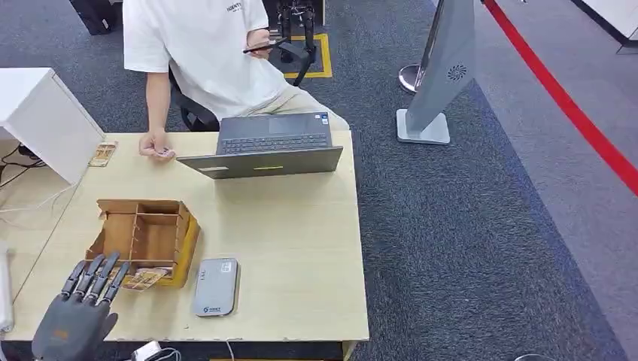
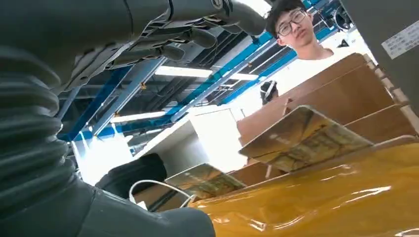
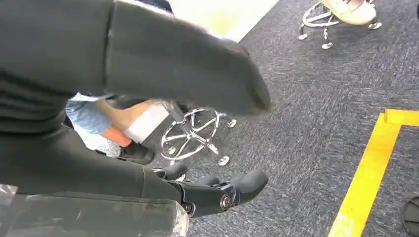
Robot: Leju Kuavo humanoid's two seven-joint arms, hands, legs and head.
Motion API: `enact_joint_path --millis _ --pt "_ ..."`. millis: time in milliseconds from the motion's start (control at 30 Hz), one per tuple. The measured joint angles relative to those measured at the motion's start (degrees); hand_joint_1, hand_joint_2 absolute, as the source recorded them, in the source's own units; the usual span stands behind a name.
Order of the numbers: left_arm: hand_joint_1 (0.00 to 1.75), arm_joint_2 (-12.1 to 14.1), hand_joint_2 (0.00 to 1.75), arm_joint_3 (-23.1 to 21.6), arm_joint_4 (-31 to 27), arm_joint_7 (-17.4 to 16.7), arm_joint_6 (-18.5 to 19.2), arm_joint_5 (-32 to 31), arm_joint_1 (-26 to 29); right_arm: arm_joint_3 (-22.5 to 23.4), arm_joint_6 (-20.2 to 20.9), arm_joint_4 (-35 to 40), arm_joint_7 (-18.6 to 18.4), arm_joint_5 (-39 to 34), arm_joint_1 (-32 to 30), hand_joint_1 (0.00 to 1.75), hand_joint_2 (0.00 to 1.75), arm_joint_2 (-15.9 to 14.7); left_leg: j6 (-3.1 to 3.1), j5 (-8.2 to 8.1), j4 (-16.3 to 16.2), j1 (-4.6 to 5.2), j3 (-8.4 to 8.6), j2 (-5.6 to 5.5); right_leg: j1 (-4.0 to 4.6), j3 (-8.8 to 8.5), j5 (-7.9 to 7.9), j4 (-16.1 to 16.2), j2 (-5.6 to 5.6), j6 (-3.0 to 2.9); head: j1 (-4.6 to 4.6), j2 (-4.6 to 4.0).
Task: Pass the card to the sensor for recognition and then transmit it.
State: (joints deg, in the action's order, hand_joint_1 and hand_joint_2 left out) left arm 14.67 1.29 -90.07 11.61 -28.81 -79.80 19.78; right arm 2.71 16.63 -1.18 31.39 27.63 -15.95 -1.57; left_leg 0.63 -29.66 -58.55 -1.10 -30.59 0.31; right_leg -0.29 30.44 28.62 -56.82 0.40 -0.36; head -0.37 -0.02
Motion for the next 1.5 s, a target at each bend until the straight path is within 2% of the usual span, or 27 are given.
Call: enact_joint_path --millis 433,567,733,1300,1500 --pt "0.00 -1.36 1.75 -8.05 3.50 -3.69 0.02 -0.85 -3.46 0.00 0.85 0.00 -0.13 0.55 0.32 0.00 1.75 -0.11 0.00 0.00 0.00 0.00 0.00 -0.02 0.00 0.01 0.00 0.00 -0.02 0.00 0.02 0.00" --pt "0.00 -1.45 1.75 -9.31 4.29 -3.91 0.02 -0.70 -3.99 0.00 0.87 0.00 -0.15 0.57 0.35 0.00 1.75 -0.13 0.00 0.00 -0.01 0.00 0.00 -0.02 0.00 0.01 0.00 0.00 -0.02 0.00 0.02 0.00" --pt "0.00 -1.42 1.75 -10.45 5.03 -5.84 0.04 0.04 -4.63 0.00 0.96 0.00 -0.17 0.81 0.43 0.00 1.75 -0.24 0.00 0.00 -0.01 0.00 -0.01 -0.03 0.00 0.02 0.00 0.00 -0.02 0.00 0.00 0.00" --pt "0.00 -1.42 1.75 -10.58 7.83 -7.37 -0.22 0.22 -6.41 0.00 1.01 0.02 -0.48 1.84 0.77 0.00 1.75 -0.59 0.00 0.00 -0.01 0.00 -0.01 -0.03 0.00 0.02 0.00 0.00 -0.02 0.00 0.00 0.00" --pt "0.00 -1.53 1.75 -8.68 7.87 -6.67 -0.11 0.00 -6.62 0.00 0.94 0.00 -0.70 2.21 0.85 0.00 1.75 -0.59 0.00 0.00 -0.01 0.00 -0.01 -0.03 0.00 0.01 0.00 -0.01 -0.02 0.00 0.00 0.00"
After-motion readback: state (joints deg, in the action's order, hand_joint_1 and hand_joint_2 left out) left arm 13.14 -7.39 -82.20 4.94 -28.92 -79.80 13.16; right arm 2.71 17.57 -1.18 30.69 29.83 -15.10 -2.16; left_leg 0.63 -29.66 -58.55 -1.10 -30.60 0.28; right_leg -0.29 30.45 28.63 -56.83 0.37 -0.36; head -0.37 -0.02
